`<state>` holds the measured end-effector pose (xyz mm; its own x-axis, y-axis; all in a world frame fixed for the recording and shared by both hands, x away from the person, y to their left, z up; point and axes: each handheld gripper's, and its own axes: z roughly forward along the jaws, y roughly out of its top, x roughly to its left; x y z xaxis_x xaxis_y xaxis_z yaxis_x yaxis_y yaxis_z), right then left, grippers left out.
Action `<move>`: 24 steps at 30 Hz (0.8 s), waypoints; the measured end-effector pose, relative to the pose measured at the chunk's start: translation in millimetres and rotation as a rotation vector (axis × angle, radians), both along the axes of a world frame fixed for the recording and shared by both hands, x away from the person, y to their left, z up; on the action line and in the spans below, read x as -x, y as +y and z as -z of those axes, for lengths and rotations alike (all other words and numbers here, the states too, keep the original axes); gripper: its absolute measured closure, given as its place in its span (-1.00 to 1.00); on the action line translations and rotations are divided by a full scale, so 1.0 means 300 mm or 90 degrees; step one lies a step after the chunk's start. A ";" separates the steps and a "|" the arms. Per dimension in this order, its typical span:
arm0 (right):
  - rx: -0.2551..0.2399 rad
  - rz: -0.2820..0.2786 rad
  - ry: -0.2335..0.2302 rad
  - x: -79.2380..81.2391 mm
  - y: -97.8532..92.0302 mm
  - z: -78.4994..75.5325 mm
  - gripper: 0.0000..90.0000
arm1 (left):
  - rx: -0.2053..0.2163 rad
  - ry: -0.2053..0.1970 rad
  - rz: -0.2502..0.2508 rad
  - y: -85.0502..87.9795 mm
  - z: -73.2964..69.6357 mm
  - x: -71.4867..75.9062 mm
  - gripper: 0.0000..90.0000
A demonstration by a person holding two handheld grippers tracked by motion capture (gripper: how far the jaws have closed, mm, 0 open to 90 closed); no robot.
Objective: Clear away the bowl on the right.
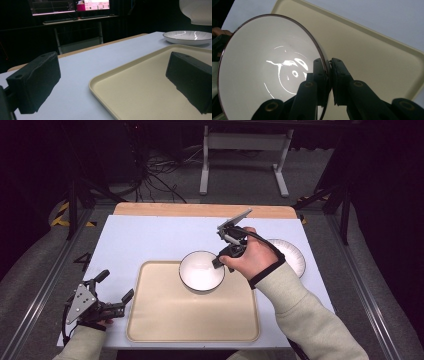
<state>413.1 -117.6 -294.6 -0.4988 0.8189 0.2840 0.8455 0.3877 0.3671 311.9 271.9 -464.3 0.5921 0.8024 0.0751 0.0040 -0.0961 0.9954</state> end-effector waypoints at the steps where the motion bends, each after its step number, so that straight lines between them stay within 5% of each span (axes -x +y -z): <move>1: -0.001 -0.002 0.000 0.000 0.005 0.004 0.83 | 0.000 0.000 0.000 0.000 0.000 0.000 -1.00; 24: 0.005 -0.012 0.024 -0.016 0.072 0.153 0.81 | 0.000 -0.001 0.001 0.000 0.000 0.000 -1.00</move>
<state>417.8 -95.9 -340.6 -0.5027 0.8121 0.2962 0.8515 0.4061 0.3317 311.8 271.9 -464.3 0.5939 0.8010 0.0754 0.0029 -0.0959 0.9954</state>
